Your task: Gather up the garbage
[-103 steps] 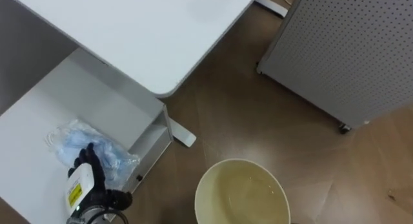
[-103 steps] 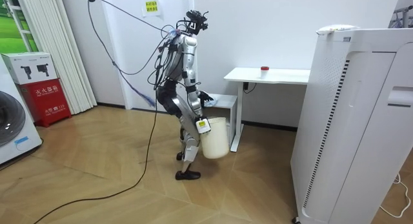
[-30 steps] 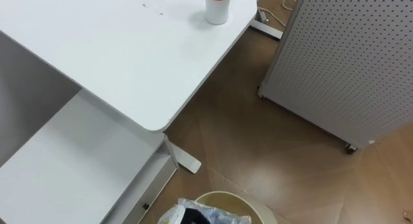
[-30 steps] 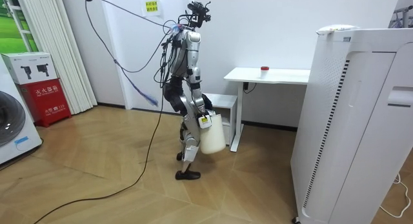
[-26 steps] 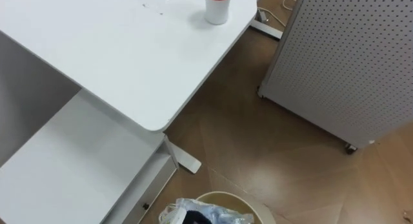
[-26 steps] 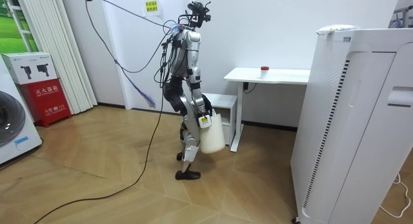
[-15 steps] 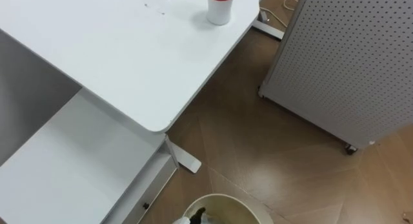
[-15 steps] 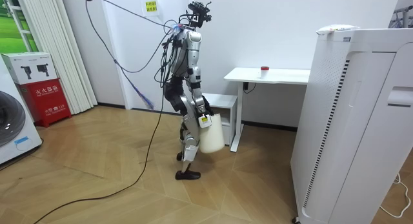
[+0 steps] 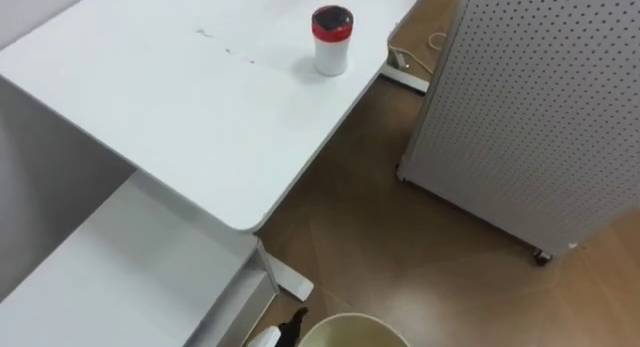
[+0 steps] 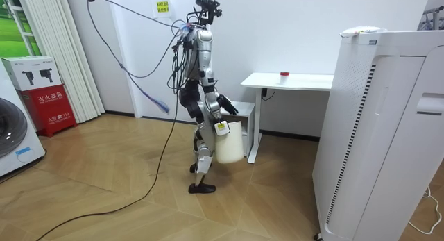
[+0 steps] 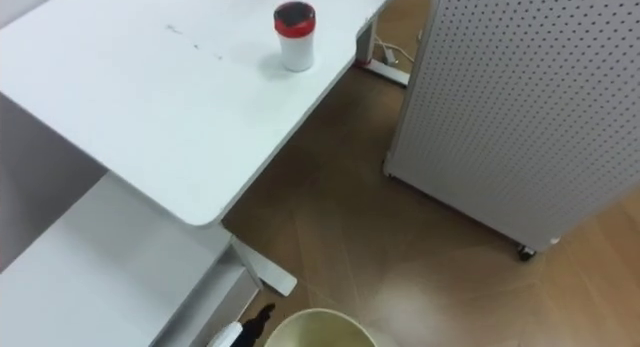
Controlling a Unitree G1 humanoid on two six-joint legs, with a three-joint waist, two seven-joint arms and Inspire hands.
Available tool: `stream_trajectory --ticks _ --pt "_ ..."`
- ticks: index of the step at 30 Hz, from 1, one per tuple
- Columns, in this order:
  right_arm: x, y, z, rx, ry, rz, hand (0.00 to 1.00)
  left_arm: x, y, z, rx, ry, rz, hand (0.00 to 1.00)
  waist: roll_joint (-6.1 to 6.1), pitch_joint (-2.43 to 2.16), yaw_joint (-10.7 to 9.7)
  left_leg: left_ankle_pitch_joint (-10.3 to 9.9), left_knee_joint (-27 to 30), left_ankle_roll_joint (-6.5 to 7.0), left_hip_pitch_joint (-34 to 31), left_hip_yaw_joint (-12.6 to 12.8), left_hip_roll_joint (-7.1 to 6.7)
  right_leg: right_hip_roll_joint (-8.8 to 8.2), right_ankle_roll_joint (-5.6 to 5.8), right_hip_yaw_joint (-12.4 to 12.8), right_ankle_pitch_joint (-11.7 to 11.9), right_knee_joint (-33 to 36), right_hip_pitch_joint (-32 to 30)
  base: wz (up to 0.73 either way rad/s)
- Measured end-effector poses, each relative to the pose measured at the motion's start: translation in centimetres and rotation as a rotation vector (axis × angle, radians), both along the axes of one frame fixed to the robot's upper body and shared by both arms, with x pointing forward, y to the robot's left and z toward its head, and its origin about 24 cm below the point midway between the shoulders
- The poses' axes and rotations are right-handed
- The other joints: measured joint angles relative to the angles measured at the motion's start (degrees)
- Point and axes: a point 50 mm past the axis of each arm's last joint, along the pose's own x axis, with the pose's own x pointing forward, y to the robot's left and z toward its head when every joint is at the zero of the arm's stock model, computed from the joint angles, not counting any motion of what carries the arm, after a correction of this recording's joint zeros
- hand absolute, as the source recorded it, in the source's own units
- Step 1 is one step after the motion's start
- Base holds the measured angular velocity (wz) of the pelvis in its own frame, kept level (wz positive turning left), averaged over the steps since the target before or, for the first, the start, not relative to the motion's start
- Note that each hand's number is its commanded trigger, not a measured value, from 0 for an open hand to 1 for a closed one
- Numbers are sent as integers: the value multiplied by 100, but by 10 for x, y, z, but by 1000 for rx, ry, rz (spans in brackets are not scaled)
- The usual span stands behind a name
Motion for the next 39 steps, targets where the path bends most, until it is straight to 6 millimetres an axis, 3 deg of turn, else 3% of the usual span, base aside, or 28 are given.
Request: stream_trajectory --ticks 1,5,7,11,16,20,32,39 --pt "-3 -4 -1 -4 3 -11 100 -5 1 0 -11 -3 14 0 43 -67 -6 0 -64 -1 105 -9 -7 12 12 -30 34 -128 144 5" --pt "-19 -15 -4 -11 20 -60 100 -11 6 10 -56 -78 42 0 63 -110 72 0 -254 -1 557 -14 -71 -11 33 -46 36 -314 595 3" --pt "-30 -21 -6 -22 42 -76 100 -10 7 18 -85 -131 73 0 66 -172 161 0 -378 -1 824 -17 -97 -11 56 -53 43 -439 859 0" --pt "-41 -23 -8 -22 56 -117 100 -12 13 26 -113 -180 98 0 46 -203 155 12 -610 -23 1258 -43 -157 -20 89 -94 53 -639 1258 3" --pt "-55 -27 -10 -24 73 -161 100 -19 36 31 -116 -233 238 0 -109 -275 169 14 -780 -25 1639 -6 -208 -47 134 -45 41 -725 1573 -4" --pt "-61 -30 -11 -29 82 -199 100 -20 51 32 -88 -262 316 0 -204 -271 177 12 -832 -28 1810 19 -198 -21 150 -43 71 -828 1772 0" --pt "-62 -31 -10 -39 67 -199 100 -17 68 40 -72 -327 427 0 -186 -265 353 -92 -849 -55 1979 332 -98 32 146 163 146 -790 1728 -16" --pt "-63 -30 -10 -43 74 -189 100 -20 76 40 -65 -350 507 0 -233 -231 401 -147 -941 -109 2221 428 -53 90 139 188 154 -833 1855 -13"
